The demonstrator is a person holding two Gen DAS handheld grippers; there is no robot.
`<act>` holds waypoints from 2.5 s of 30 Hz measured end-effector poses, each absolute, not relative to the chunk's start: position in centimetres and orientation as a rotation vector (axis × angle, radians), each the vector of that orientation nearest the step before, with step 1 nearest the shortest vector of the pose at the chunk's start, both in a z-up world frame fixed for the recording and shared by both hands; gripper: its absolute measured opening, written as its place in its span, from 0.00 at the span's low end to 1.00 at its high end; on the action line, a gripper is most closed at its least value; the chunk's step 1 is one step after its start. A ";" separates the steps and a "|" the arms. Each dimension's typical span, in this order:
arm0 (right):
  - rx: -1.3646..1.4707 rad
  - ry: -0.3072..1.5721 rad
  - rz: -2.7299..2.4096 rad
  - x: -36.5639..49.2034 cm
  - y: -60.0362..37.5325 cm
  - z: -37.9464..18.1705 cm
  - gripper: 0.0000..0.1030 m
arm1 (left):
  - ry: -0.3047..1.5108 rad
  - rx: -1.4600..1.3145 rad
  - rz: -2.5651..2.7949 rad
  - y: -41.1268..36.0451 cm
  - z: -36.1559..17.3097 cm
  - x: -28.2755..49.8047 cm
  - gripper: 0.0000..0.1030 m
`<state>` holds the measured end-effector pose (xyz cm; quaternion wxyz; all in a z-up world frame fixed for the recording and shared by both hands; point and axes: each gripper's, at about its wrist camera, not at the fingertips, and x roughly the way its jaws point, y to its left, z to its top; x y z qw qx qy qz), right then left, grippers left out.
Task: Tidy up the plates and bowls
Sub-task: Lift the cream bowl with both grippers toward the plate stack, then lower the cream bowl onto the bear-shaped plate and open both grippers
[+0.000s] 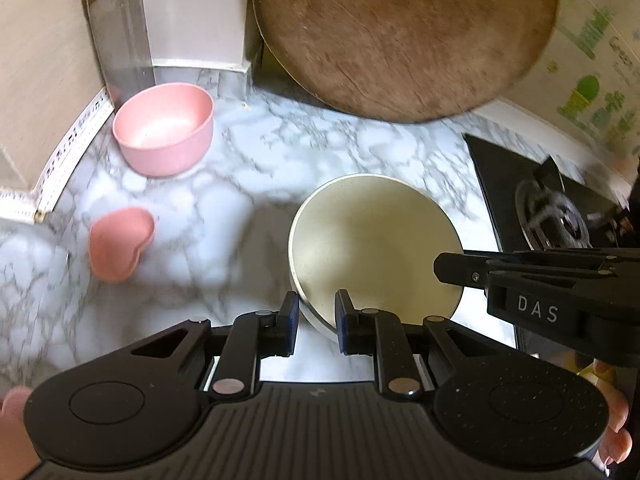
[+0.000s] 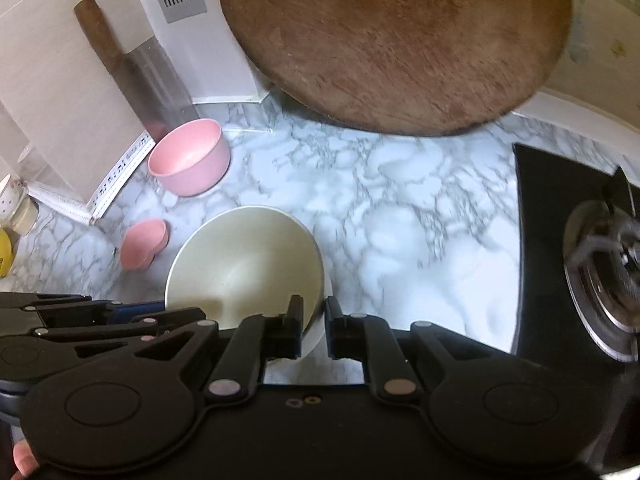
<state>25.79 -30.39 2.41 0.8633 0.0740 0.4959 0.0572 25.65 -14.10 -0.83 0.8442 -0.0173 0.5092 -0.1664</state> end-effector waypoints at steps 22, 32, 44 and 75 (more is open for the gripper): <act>0.180 1.131 0.125 17.6 -28.3 -0.9 0.11 | 1.166 0.004 -0.386 -12.0 -3.0 17.7 0.17; 0.173 1.148 0.139 17.7 -27.9 -1.4 0.11 | 1.192 0.018 -0.376 -11.7 -4.0 17.3 0.17; 0.193 1.167 0.141 17.9 -28.2 -1.7 0.17 | 1.193 0.012 -0.384 -11.8 -4.1 17.6 0.17; 0.121 0.915 0.209 21.4 -28.1 7.2 0.54 | 0.950 -0.088 -0.312 -7.9 3.5 21.1 0.18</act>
